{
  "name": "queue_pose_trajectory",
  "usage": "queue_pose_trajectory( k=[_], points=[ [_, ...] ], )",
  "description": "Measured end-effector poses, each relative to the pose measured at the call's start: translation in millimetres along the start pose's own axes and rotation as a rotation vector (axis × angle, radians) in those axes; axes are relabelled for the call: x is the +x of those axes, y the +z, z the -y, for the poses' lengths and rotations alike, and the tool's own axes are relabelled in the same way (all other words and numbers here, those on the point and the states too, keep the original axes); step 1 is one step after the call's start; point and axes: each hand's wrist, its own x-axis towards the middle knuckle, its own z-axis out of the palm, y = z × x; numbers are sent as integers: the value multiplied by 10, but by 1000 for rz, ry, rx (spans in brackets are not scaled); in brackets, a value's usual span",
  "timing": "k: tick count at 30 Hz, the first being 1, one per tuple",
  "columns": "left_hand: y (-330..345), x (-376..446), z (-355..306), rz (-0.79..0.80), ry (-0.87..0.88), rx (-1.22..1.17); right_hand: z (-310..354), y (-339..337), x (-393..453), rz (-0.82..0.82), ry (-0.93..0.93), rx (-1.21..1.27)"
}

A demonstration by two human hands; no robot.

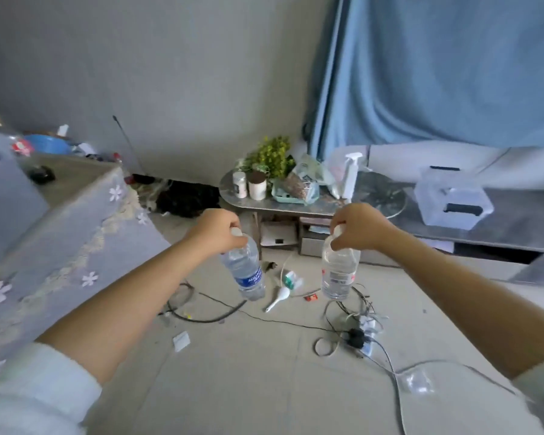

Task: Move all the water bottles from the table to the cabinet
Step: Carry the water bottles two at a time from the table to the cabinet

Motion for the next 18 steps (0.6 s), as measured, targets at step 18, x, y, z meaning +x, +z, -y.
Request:
queue_pose_trajectory(
  k=[18],
  points=[
    [1295, 1817, -3073, 363, 666, 201, -2918, -658, -566, -54, 798, 215]
  ],
)
